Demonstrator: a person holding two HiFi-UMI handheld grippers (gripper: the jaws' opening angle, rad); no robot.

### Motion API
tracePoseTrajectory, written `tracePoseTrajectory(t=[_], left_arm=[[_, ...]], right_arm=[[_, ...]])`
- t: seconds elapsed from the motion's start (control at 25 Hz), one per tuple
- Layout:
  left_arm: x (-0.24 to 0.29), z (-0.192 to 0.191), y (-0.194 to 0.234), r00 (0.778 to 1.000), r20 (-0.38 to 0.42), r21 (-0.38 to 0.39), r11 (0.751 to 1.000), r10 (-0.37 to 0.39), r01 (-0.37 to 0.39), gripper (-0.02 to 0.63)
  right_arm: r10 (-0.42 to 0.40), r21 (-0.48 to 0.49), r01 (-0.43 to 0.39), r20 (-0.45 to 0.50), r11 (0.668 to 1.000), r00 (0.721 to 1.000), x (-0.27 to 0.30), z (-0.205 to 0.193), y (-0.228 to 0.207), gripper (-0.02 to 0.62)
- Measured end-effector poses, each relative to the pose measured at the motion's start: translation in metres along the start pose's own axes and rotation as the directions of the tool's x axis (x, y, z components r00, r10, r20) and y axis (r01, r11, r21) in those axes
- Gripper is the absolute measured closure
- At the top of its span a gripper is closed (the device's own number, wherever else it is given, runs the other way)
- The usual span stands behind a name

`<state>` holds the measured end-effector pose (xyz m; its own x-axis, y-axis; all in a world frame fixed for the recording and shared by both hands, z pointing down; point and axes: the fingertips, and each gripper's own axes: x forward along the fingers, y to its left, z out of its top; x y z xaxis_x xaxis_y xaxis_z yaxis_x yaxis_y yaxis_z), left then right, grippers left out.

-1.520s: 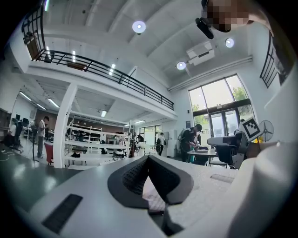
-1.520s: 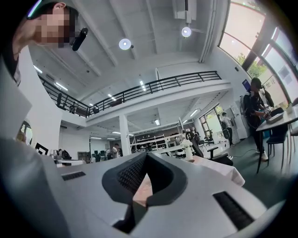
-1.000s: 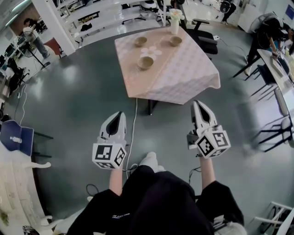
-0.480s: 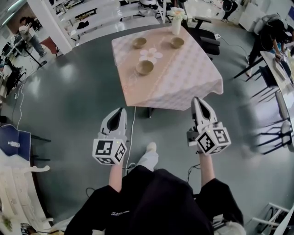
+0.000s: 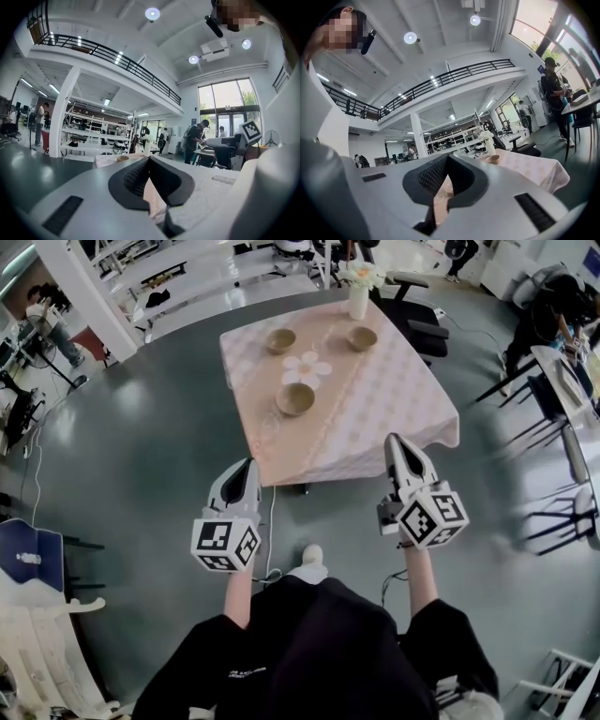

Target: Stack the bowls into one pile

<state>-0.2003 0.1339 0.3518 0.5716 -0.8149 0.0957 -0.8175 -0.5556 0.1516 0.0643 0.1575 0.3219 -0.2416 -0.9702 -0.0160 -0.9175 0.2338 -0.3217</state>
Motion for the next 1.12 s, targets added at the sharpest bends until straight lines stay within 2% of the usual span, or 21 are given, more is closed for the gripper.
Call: tracePoseTrajectory(t=[0.44, 0.84, 1.12], left_arm=[[0.052, -0.007, 0.031, 0.999, -0.026, -0.026, 0.999, -0.031, 0.03, 0.609], [0.082, -0.032, 0.05, 0.996, -0.093, -0.072, 0.997, -0.014, 0.007, 0.609], [0.122, -0.048, 0.056, 0.99, -0.132, -0.11, 0.992, 0.05, -0.065, 0.609]], right_arm=[[-0.029, 0.02, 0.03, -0.018, 0.999, 0.999, 0.06, -0.011, -0.017, 0.603], [-0.025, 0.047, 0.029, -0.074, 0.998, 0.997, 0.104, -0.032, -0.036, 0.603], [0.045, 0.071, -0.035, -0.142, 0.997, 0.989, 0.155, -0.044, -0.062, 0.603]])
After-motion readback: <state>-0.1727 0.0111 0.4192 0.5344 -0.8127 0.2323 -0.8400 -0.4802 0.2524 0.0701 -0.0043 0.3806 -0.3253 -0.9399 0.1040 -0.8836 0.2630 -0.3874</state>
